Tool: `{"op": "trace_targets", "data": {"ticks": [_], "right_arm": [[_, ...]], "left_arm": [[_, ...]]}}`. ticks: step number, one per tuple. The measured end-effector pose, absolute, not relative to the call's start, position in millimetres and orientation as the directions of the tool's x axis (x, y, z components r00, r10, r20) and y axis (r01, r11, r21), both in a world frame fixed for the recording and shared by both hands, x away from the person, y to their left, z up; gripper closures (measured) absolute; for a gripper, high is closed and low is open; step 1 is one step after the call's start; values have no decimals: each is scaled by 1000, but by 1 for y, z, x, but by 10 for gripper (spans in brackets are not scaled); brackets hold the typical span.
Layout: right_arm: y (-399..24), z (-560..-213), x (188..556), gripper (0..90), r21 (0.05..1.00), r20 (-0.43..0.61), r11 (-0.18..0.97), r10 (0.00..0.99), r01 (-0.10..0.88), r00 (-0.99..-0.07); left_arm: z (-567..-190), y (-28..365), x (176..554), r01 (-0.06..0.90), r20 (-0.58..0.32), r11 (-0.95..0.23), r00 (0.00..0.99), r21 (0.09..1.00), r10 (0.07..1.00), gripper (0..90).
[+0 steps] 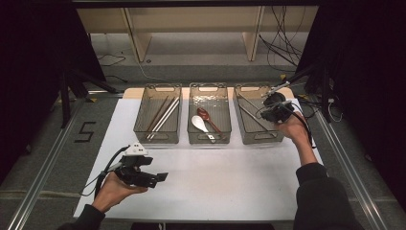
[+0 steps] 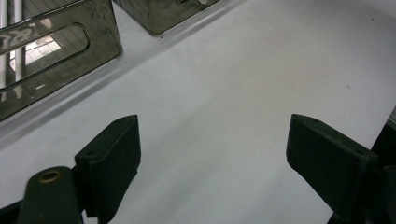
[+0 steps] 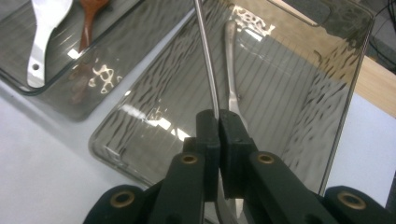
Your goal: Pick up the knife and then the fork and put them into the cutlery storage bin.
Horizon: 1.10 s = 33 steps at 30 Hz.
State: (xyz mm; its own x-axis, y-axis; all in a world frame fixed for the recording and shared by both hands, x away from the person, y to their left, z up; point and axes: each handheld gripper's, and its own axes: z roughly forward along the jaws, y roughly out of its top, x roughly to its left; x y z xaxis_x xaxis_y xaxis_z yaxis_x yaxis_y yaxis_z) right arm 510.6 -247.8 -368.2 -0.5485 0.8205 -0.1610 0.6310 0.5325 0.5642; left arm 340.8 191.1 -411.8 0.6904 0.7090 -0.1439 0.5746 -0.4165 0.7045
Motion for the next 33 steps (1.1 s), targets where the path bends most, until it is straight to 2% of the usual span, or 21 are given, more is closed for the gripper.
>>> {"op": "trace_targets", "data": {"ticks": [19, 21, 23, 33], "right_arm": [[-248, -383, 530, 865, 534, -149, 478, 865, 698, -479], [-247, -384, 531, 768, 542, -135, 458, 875, 705, -464], [-246, -383, 531, 713, 556, -126, 442, 882, 704, -454], [-240, -372, 514, 577, 597, -90, 450, 860, 664, -502]], "left_arm": [[-413, 192, 337, 569, -137, -398, 679, 719, 721, 170], [-413, 192, 337, 571, -138, -400, 679, 717, 721, 170], [-413, 192, 337, 570, -139, -397, 678, 719, 722, 170], [-413, 194, 338, 572, -144, -386, 672, 724, 727, 164]]}}
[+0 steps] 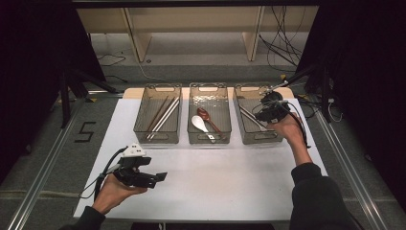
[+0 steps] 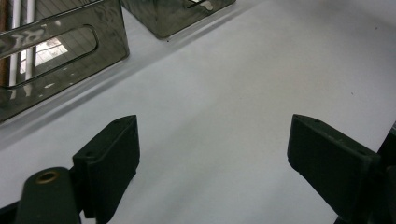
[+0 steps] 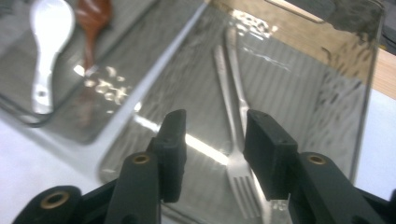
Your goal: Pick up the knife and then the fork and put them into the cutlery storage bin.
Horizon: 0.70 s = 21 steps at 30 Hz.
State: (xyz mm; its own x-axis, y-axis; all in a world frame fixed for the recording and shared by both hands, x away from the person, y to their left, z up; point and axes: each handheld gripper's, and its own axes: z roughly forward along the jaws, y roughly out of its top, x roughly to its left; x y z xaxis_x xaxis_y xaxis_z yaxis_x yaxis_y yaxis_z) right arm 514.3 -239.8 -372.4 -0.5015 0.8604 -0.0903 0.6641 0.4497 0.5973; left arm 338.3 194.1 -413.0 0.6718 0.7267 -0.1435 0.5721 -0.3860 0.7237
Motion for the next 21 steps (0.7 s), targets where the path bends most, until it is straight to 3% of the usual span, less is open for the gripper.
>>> {"op": "trace_targets", "data": {"ticks": [14, 21], "right_arm": [[-235, -363, 458, 385, 708, 82, 344, 827, 616, -556], [-230, -364, 429, 348, 742, 124, 317, 800, 590, -587]], "left_arm": [[-413, 197, 340, 573, -152, -363, 660, 735, 736, 163], [-413, 197, 340, 572, -156, -358, 661, 738, 734, 160]]}}
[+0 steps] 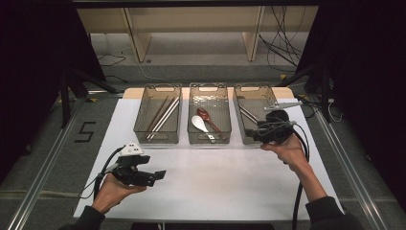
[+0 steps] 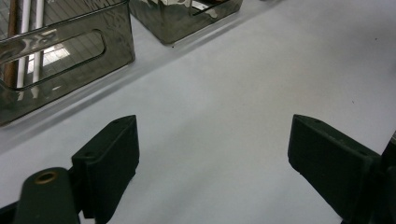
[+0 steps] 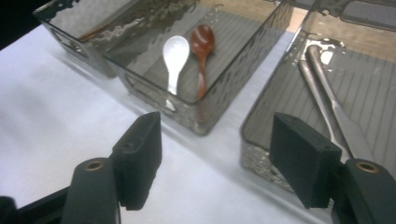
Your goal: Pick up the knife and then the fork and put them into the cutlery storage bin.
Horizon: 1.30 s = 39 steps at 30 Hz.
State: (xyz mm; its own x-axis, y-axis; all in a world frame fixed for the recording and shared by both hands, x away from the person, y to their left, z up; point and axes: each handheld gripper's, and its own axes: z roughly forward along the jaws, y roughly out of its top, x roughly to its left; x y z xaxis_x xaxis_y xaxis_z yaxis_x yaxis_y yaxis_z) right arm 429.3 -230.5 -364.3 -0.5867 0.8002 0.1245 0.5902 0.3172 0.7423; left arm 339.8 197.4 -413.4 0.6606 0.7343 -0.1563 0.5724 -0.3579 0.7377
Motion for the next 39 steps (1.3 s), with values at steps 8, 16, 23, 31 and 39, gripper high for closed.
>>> {"op": "trace_targets", "data": {"ticks": [8, 16, 23, 31, 39], "right_arm": [[-229, -366, 413, 329, 768, 150, 284, 792, 574, -592], [-228, -373, 397, 311, 789, 173, 259, 777, 557, -605], [-221, -380, 385, 281, 796, 177, 273, 749, 541, -638], [-217, -382, 368, 270, 822, 177, 258, 732, 508, -658], [-218, -387, 351, 262, 837, 174, 249, 723, 488, -668]], "left_arm": [[-412, 198, 340, 572, -164, -347, 659, 744, 734, 159], [-412, 199, 340, 569, -171, -335, 658, 751, 733, 158], [-412, 199, 340, 567, -177, -326, 658, 757, 732, 157], [-411, 201, 338, 560, -182, -319, 662, 764, 727, 157], [-410, 201, 337, 554, -191, -308, 666, 773, 721, 157]]}}
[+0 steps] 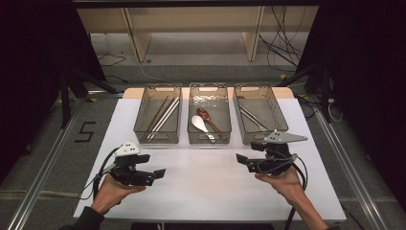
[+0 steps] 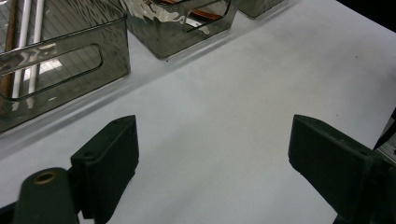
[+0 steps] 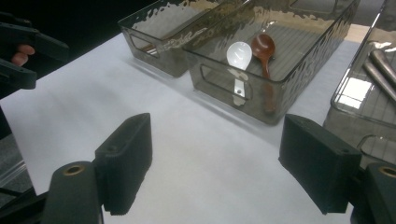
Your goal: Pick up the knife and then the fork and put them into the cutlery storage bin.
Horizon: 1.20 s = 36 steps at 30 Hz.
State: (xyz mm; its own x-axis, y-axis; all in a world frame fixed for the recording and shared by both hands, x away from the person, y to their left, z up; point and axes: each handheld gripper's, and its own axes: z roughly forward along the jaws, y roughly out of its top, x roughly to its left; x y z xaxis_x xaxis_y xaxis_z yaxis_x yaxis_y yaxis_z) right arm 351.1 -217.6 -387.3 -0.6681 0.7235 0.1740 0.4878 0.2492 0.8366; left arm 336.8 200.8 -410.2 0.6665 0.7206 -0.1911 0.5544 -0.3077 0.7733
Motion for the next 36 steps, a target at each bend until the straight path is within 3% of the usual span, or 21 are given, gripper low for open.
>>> {"op": "trace_targets", "data": {"ticks": [17, 36], "right_arm": [[-230, -401, 322, 254, 867, 177, 198, 735, 457, -655], [-231, -407, 314, 237, 866, 163, 209, 741, 454, -652]], "left_arm": [[-408, 199, 333, 530, -197, -294, 684, 795, 702, 157], [-407, 200, 329, 517, -205, -273, 690, 811, 694, 157]]}}
